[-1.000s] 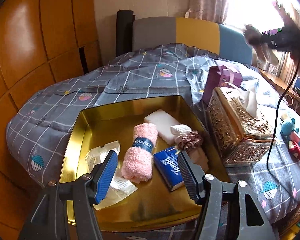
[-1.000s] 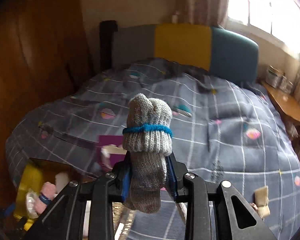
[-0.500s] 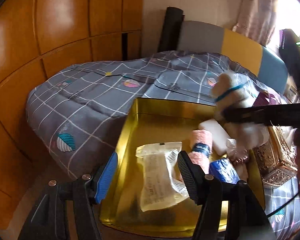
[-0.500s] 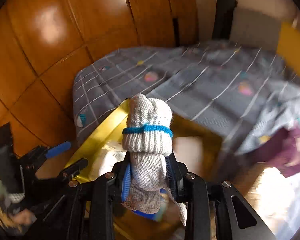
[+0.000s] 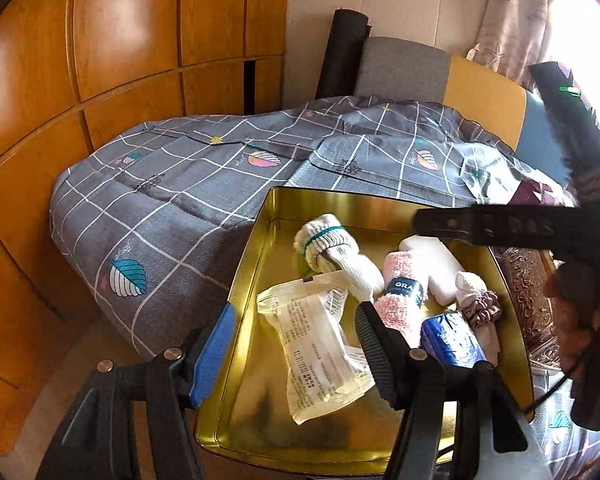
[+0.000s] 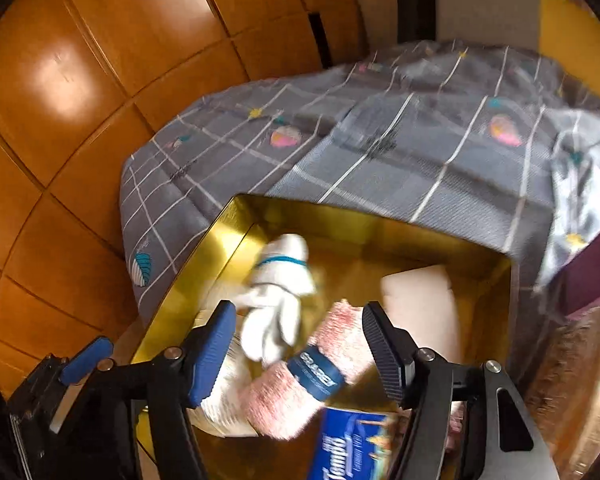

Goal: Organize soft objects
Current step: 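Move both tools back over the blue plush toy and brown scrunchie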

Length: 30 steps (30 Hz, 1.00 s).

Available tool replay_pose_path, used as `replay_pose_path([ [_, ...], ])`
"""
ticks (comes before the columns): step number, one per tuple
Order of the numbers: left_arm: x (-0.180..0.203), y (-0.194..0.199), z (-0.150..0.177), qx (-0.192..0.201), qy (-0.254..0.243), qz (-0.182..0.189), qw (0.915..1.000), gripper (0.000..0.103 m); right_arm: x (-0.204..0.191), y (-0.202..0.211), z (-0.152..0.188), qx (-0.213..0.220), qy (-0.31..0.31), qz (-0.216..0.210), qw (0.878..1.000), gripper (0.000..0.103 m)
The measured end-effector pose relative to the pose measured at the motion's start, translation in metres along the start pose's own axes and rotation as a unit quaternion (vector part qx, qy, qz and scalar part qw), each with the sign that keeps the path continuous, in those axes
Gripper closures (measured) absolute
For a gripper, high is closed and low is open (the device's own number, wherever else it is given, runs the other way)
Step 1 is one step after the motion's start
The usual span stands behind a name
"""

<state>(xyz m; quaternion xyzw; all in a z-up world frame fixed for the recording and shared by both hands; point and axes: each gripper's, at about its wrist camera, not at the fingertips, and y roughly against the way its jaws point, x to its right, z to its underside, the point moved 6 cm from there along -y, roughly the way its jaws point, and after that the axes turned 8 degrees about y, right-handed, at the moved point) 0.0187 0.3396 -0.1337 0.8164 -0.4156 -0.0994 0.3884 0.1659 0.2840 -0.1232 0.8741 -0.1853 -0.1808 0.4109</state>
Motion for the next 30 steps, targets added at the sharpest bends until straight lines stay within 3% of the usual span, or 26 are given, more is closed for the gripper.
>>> replay_pose_path([
  [7, 0.014, 0.010, -0.001, 0.012, -0.017, 0.010, 0.9997, 0.040, 0.002, 0.053, 0.012, 0.060, 0.044, 0.072, 0.995, 0.033],
  [15, 0.030, 0.025, 0.000, 0.023, -0.039, 0.017, 0.9988, 0.040, 0.023, 0.118, 0.030, 0.127, 0.062, 0.142, 0.980, 0.028],
  [25, 0.053, 0.040, 0.001, 0.036, -0.069, 0.030, 0.9965, 0.040, 0.080, 0.194, 0.060, 0.176, 0.019, 0.213, 0.961, 0.024],
  [30, 0.067, 0.046, 0.000, 0.042, -0.087, 0.036, 0.9947, 0.040, 0.119, 0.225, 0.084, 0.181, -0.015, 0.254, 0.950, 0.022],
])
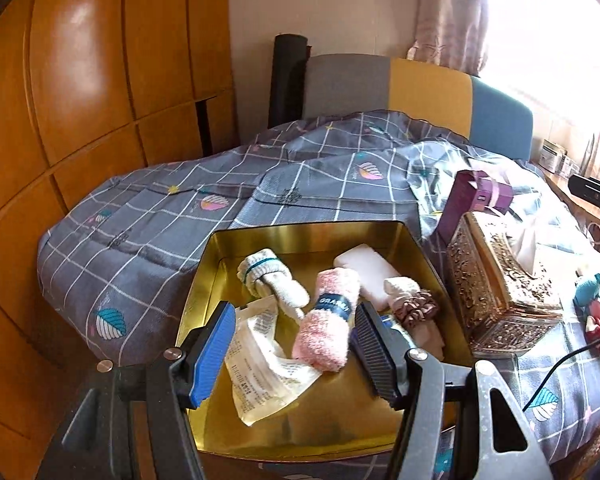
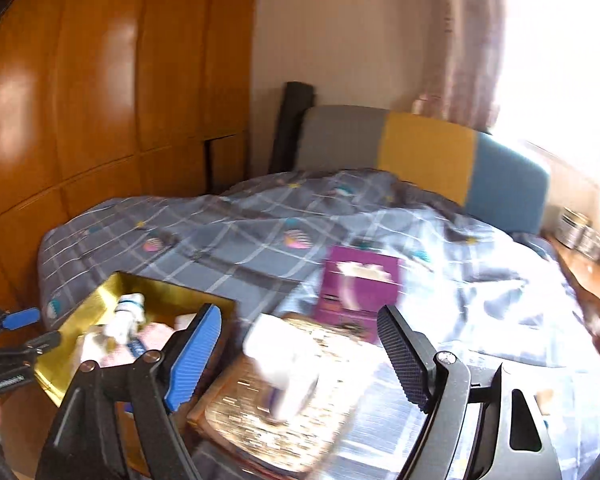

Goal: Organize soft objects
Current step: 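Move both tools back over the blue plush toy and brown scrunchie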

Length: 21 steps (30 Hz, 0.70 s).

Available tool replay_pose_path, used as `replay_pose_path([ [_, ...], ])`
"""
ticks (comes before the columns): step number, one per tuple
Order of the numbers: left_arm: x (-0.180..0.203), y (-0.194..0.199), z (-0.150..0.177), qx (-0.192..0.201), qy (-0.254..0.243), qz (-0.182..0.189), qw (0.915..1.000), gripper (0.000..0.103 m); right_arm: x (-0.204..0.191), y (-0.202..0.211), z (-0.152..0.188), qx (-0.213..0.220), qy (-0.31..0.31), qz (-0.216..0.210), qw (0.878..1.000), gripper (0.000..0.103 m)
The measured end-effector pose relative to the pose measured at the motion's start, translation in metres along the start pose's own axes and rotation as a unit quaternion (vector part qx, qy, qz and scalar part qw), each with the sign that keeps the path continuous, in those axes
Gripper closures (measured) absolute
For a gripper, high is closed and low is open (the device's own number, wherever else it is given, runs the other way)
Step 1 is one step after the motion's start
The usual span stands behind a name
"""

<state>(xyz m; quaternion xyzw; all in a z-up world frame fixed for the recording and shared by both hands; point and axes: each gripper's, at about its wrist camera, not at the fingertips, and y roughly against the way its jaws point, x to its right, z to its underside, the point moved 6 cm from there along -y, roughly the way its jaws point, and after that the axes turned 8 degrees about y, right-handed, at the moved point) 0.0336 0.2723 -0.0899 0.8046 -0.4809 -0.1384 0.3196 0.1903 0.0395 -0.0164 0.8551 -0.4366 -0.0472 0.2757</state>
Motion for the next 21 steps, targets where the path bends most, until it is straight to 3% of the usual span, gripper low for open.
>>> replay_pose_path([
  [7, 0.027, 0.009, -0.009, 0.011, -0.029, 0.015, 0.9994, 0.040, 0.081, 0.016, 0.029, -0.015, -0.043, 0.074, 0.996, 0.021],
  [13, 0.059, 0.017, -0.018, 0.024, -0.060, 0.034, 0.9973, 0.040, 0.155, 0.030, 0.057, -0.029, -0.081, 0.148, 0.985, 0.021],
  [17, 0.083, 0.022, -0.023, 0.029, -0.080, 0.050, 0.9951, 0.040, 0.206, 0.035, 0.083, -0.041, -0.115, 0.199, 0.972, 0.021],
  [21, 0.110, 0.027, -0.027, 0.036, -0.104, 0.066, 0.9917, 0.040, 0.267, 0.033, 0.124, -0.070, -0.161, 0.264, 0.948, 0.020],
])
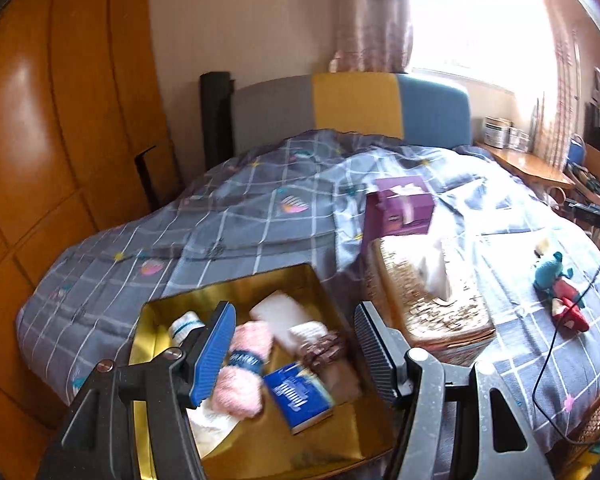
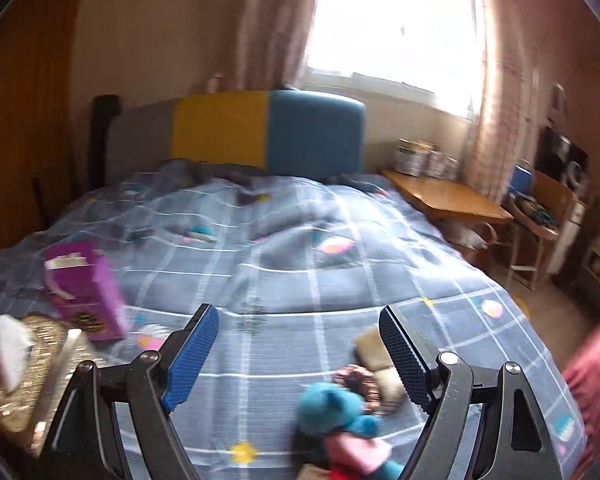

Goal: Organize soft objects
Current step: 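Move both tools back over the blue plush toy and brown scrunchie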

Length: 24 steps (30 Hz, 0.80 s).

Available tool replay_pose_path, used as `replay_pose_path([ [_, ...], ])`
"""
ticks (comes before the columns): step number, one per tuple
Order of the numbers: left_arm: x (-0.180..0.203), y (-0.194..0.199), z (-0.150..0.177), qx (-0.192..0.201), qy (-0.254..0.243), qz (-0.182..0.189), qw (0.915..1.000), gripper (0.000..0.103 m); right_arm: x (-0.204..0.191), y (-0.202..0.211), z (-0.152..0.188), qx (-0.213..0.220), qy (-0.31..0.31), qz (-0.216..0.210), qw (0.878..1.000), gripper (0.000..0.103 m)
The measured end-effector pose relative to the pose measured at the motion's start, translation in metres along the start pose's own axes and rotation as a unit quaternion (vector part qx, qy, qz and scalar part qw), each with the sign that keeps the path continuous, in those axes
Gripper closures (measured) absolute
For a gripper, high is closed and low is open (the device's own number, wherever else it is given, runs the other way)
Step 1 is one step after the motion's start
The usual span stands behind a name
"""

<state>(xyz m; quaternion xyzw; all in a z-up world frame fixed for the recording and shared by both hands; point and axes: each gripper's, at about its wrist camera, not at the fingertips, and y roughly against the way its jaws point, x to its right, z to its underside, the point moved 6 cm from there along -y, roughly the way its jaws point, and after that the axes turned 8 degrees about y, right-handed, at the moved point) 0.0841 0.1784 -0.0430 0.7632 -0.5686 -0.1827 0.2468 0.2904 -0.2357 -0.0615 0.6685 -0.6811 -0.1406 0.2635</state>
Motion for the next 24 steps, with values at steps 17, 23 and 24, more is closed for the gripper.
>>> replay_pose_path([
  [17, 0.122, -0.011, -0.024, 0.003, -0.090, 0.075, 0.9931, 0.040, 0.112, -0.047, 0.072, -0.098, -0.252, 0.023, 0.963, 0.020],
  [23, 0.162, -0.020, -0.019, -0.011, -0.120, 0.105, 0.9871, 0.040, 0.118, -0.050, 0.077, -0.101, -0.285, 0.006, 0.953, 0.020],
  [24, 0.168, -0.021, -0.019, -0.015, -0.122, 0.111, 0.9862, 0.040, 0.121, -0.049, 0.079, -0.101, -0.292, 0.005, 0.951, 0.020],
])
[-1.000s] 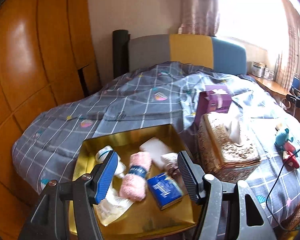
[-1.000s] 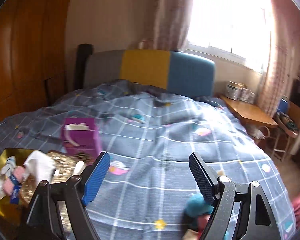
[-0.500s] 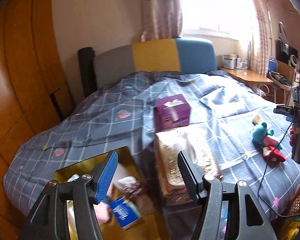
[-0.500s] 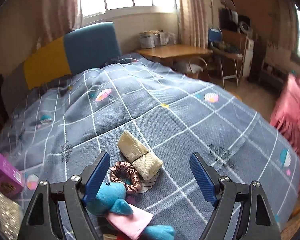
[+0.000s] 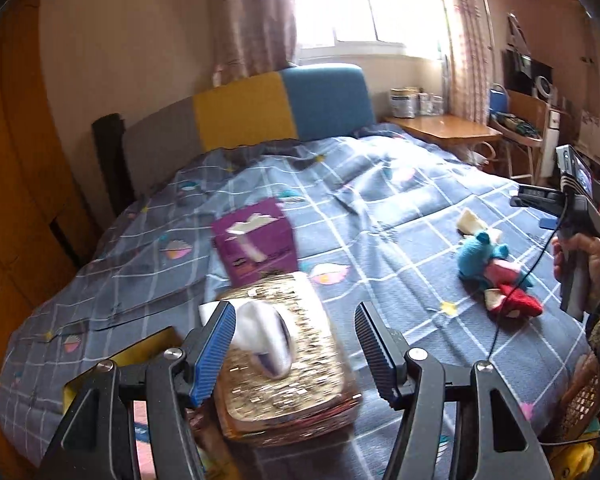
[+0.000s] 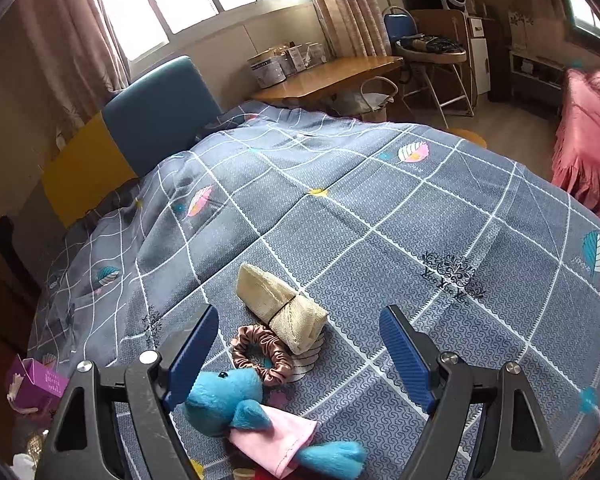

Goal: Organize soft objects
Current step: 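Move both tools back over the blue plush toy and brown scrunchie, then grasp the blue plush toy with left gripper while right gripper grasps the brown scrunchie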

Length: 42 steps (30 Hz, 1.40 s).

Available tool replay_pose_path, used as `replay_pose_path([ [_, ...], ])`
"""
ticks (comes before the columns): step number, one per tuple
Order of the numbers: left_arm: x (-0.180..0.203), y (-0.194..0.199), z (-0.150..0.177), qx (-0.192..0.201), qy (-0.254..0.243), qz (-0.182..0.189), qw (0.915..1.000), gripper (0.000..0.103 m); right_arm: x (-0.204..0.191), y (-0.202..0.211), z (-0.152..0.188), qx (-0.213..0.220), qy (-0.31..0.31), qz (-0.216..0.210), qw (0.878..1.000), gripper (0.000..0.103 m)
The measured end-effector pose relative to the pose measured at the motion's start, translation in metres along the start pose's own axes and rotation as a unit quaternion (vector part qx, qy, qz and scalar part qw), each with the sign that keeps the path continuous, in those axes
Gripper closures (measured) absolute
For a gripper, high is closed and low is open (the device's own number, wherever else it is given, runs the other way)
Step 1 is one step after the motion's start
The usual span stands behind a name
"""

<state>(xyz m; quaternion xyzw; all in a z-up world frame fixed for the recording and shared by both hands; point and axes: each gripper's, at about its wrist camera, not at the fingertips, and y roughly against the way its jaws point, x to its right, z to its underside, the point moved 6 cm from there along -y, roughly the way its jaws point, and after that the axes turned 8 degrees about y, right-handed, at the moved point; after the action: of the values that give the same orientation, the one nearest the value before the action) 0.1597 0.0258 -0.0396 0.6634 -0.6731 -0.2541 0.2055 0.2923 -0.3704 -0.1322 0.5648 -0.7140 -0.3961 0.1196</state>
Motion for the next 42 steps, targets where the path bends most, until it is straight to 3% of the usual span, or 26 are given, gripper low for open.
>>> replay_pose_path([
  [9, 0.061, -0.031, -0.004, -0.034, -0.022, 0.060, 0.9974, 0.040, 0.023, -0.002, 0.000, -0.009, -0.075, -0.020, 0.997, 0.020],
  [14, 0.093, -0.059, 0.003, -0.075, -0.029, 0.093, 0.9924, 0.046, 0.028, -0.006, 0.003, -0.023, -0.097, -0.030, 0.995, 0.020],
  [24, 0.163, -0.122, 0.015, -0.184, 0.020, 0.196, 0.9629, 0.046, 0.032, -0.011, 0.010, -0.045, -0.124, -0.051, 0.990, 0.020],
  [27, 0.187, -0.145, 0.009, -0.213, 0.050, 0.247, 0.9440, 0.046, 0.031, -0.012, 0.011, -0.050, -0.129, -0.060, 0.989, 0.020],
  [30, 0.210, -0.170, 0.008, -0.248, 0.071, 0.274, 0.9266, 0.044, 0.028, -0.013, 0.011, -0.054, -0.127, -0.067, 0.988, 0.020],
  [35, 0.242, -0.203, 0.008, -0.278, 0.092, 0.288, 0.9117, 0.031, 0.026, -0.015, 0.012, -0.058, -0.129, -0.075, 0.987, 0.020],
  [38, 0.262, -0.218, 0.004, -0.278, 0.085, 0.283, 0.9138, 0.023, 0.026, -0.017, 0.014, -0.063, -0.134, -0.075, 0.986, 0.020],
  [42, 0.273, -0.239, 0.010, -0.293, 0.088, 0.265, 0.9144, 0.026, 0.023, -0.021, 0.014, -0.068, -0.130, -0.074, 0.986, 0.020],
])
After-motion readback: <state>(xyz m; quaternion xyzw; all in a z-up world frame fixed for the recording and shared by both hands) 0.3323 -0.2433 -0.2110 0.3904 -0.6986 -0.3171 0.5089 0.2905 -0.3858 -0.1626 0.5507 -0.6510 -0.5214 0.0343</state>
